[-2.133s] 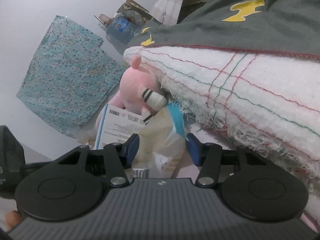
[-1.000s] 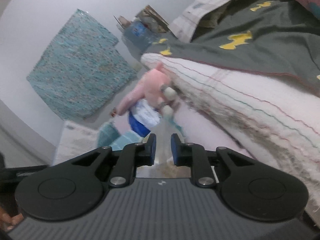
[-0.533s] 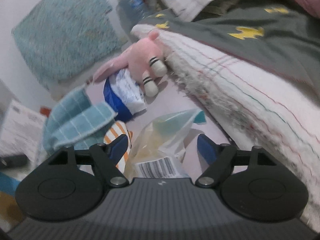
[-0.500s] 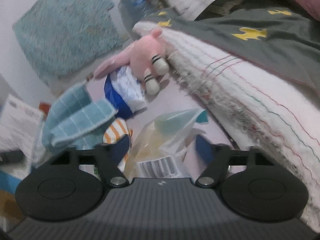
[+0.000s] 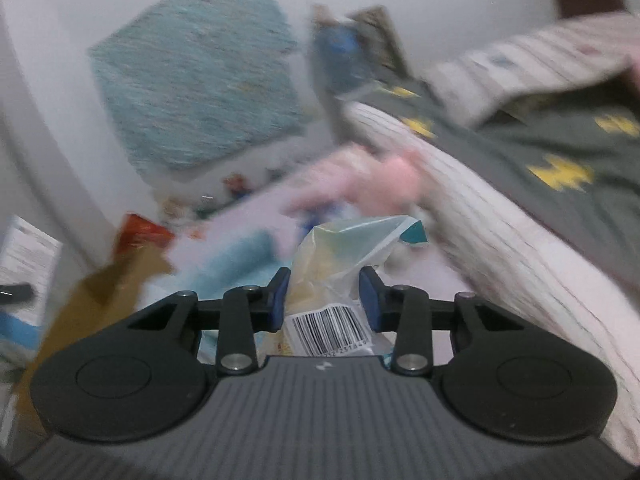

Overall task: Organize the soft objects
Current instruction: 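Carry the box and the bag in both tools over the cardboard box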

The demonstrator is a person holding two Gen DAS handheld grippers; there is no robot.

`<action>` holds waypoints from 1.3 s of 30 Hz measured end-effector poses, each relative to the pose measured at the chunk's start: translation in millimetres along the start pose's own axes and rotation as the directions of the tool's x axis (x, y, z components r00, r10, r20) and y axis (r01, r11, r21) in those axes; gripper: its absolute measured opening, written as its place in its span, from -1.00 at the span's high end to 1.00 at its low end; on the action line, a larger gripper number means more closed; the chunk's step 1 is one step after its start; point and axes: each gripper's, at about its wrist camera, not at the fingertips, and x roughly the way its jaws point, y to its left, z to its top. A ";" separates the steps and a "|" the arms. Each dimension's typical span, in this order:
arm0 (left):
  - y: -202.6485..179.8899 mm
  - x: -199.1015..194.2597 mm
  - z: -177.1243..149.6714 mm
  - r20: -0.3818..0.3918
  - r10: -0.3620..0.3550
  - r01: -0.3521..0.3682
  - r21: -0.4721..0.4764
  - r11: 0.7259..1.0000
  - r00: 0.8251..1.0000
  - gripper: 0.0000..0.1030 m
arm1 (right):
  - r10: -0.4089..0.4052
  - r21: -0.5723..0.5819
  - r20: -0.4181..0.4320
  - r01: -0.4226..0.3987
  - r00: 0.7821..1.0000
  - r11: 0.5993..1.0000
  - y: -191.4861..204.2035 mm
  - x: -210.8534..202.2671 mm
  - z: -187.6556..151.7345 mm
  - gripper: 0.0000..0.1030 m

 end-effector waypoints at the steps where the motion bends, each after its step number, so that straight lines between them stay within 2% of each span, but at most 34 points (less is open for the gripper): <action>1: 13.5 -1.4 3.3 0.010 0.032 -0.032 -0.010 0.999 0.999 0.59 | 0.038 -0.017 0.001 -0.038 0.999 0.999 12.2 1.9 6.3 0.31; 4: 53.3 3.3 9.7 0.016 0.127 -0.126 -0.043 0.991 0.992 0.59 | 0.182 -0.074 -0.032 -0.184 0.983 0.980 62.7 19.8 24.8 0.31; 7: 86.1 23.7 16.4 -0.006 0.217 -0.217 -0.038 0.975 0.976 0.59 | 0.311 -0.102 -0.117 -0.323 0.943 0.941 121.3 56.2 36.5 0.31; 9: 108.4 44.0 19.8 -0.035 0.261 -0.262 -0.035 0.964 0.965 0.59 | 0.354 -0.125 -0.173 -0.377 0.919 0.918 161.1 84.1 40.0 0.31; 12: 129.6 76.0 24.3 -0.091 0.315 -0.318 -0.019 0.948 0.945 0.59 | 0.373 -0.142 -0.268 -0.419 0.888 0.897 221.4 134.1 40.5 0.31; 13: 137.2 81.8 25.2 -0.104 0.332 -0.335 -0.012 0.942 0.937 0.59 | 0.369 -0.147 -0.307 -0.426 0.877 0.893 240.4 153.2 38.8 0.31; 16: 156.6 107.2 28.2 -0.140 0.386 -0.391 -0.007 0.920 0.912 0.59 | 0.316 -0.193 -0.384 -0.410 0.868 0.891 289.8 199.7 27.2 0.31; 19: 174.1 123.1 29.7 -0.171 0.407 -0.415 -0.012 0.910 0.897 0.59 | 0.271 -0.216 -0.450 -0.398 0.851 0.892 329.5 238.1 12.4 0.31; 22: 187.0 136.7 31.3 -0.197 0.402 -0.415 -0.032 0.909 0.895 0.59 | 0.227 -0.251 -0.475 -0.379 0.850 0.891 359.2 267.5 0.2 0.31; 25: 197.1 147.0 30.3 -0.218 0.399 -0.416 -0.036 0.909 0.891 0.58 | 0.204 -0.235 -0.504 -0.360 0.839 0.903 383.8 294.5 -12.5 0.30; 32: 211.0 169.6 31.3 -0.243 0.435 -0.452 -0.013 0.892 0.867 0.57 | 0.205 -0.186 -0.534 -0.350 0.820 0.918 397.9 342.6 -39.7 0.30; 36: 211.8 172.1 33.6 -0.232 0.439 -0.454 -0.014 0.891 0.868 0.57 | 0.218 -0.150 -0.552 -0.353 0.805 0.924 405.3 366.1 -56.2 0.29; 39: 211.9 173.5 33.3 -0.233 0.436 -0.450 -0.005 0.893 0.869 0.56 | 0.224 -0.114 -0.581 -0.350 0.783 0.930 404.7 378.9 -67.0 0.24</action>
